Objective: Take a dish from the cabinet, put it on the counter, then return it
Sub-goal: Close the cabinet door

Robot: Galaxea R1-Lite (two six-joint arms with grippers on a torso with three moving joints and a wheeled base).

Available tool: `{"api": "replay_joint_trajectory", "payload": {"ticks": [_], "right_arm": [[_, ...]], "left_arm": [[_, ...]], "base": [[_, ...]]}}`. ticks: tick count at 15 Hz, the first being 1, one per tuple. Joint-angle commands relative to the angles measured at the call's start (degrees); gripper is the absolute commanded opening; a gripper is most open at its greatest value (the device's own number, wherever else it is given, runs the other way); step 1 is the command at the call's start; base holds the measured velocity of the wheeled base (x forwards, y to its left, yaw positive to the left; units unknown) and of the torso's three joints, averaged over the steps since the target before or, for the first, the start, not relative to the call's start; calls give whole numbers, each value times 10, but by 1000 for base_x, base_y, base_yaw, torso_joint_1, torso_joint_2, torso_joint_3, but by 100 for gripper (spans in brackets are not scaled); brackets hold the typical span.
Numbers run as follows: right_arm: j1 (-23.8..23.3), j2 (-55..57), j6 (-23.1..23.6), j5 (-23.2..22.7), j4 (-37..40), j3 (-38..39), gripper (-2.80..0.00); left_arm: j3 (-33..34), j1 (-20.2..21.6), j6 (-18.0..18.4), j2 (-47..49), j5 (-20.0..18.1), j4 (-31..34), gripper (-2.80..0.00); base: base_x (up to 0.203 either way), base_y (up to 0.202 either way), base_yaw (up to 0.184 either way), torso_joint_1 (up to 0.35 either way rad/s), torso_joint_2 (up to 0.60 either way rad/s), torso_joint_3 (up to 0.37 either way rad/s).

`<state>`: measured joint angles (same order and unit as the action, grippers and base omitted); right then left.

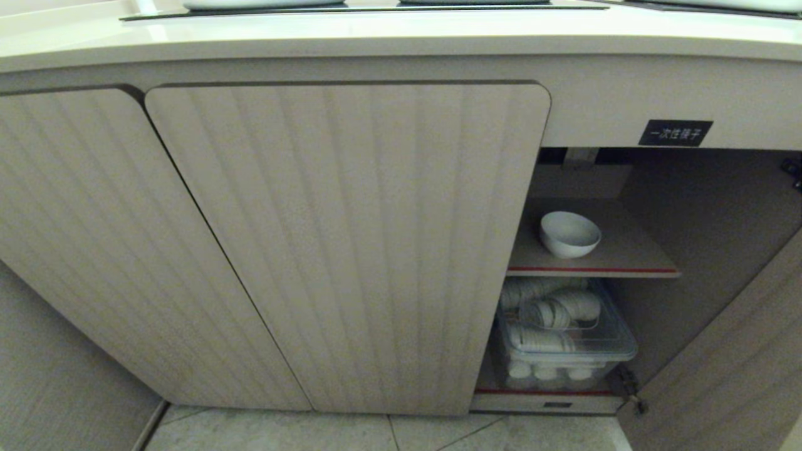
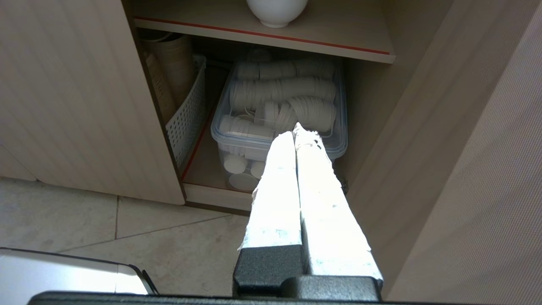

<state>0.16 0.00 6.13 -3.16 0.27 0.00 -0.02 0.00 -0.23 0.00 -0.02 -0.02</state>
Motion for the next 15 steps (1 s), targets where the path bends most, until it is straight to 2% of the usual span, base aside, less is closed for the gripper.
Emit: {"api": "replay_joint_trajectory", "payload": {"ticks": [1,15], "right_arm": [[0,0,-1,1,0,0,-280],[0,0,-2,1,0,0,-280]], "left_arm": [[-1,0,0,0,0,0,-280],[0,0,0,0,0,0,-280]], "base": [[0,0,0,0,0,0],[0,0,0,0,0,0]]}}
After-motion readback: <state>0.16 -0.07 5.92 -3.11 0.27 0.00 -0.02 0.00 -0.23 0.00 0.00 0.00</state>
